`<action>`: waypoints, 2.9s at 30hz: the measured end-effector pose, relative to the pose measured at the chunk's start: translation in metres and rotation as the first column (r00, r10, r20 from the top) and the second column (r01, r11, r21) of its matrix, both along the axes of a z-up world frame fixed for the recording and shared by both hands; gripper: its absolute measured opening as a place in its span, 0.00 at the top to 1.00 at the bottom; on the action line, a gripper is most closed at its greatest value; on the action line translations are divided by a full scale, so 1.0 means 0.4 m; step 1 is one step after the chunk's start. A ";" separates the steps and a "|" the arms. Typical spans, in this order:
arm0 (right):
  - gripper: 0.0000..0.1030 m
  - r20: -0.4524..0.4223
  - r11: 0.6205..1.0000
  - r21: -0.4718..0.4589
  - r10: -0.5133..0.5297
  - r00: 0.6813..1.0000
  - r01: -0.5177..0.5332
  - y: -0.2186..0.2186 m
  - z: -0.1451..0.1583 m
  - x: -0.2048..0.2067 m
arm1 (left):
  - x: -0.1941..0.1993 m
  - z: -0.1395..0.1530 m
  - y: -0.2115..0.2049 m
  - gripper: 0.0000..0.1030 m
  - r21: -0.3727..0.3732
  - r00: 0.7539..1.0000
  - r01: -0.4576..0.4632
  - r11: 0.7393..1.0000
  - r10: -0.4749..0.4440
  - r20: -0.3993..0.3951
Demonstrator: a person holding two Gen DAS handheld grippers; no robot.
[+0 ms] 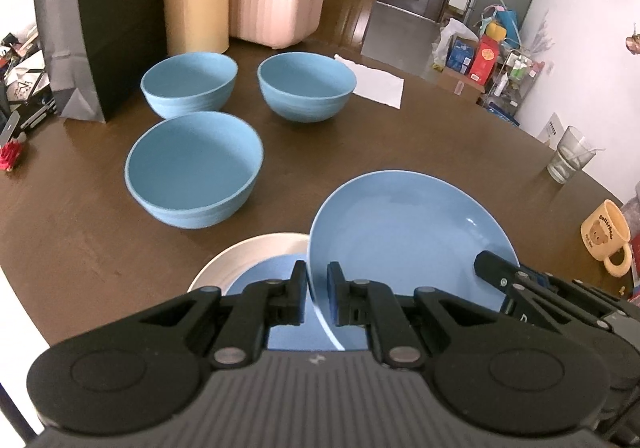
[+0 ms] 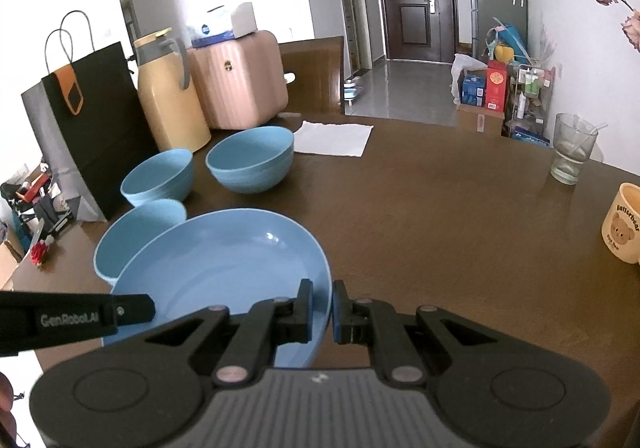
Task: Organize plates and bowls
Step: 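Lower the second light-blue plate onto the stacked plates with both grippers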
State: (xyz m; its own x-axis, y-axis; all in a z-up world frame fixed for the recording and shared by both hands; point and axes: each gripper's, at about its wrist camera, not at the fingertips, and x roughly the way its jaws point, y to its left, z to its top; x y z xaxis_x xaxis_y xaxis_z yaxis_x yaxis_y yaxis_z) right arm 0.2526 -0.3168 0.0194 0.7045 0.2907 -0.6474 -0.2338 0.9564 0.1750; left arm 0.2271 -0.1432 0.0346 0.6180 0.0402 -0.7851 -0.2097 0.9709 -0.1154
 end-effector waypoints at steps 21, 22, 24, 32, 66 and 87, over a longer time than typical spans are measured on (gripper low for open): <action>0.91 -0.053 1.000 -0.026 0.016 0.998 -0.017 0.120 -0.108 -0.035 | -0.031 -0.105 0.107 0.89 0.003 0.999 -0.007 1.000 0.007 -0.052; 0.91 -0.055 0.999 -0.028 0.016 0.998 -0.018 0.124 -0.113 -0.034 | -0.030 -0.111 0.111 0.89 0.001 0.998 -0.008 1.000 0.008 -0.056; 0.91 -0.056 0.999 -0.036 0.018 0.998 -0.021 0.134 -0.125 -0.034 | -0.028 -0.122 0.118 0.89 -0.001 0.998 -0.009 1.000 0.009 -0.059; 0.91 -0.031 0.996 -0.090 0.020 0.999 -0.023 0.162 -0.148 -0.046 | -0.021 -0.152 0.127 0.89 0.005 0.998 0.007 1.000 -0.006 -0.054; 0.89 0.037 0.991 -0.133 0.032 0.999 -0.027 0.178 -0.209 -0.067 | -0.011 -0.197 0.116 0.87 0.081 0.997 0.064 0.995 -0.059 -0.054; 0.89 0.071 0.989 -0.143 0.036 0.997 -0.026 0.191 -0.198 -0.077 | -0.025 -0.183 0.099 0.87 0.169 0.996 0.087 0.982 -0.083 -0.029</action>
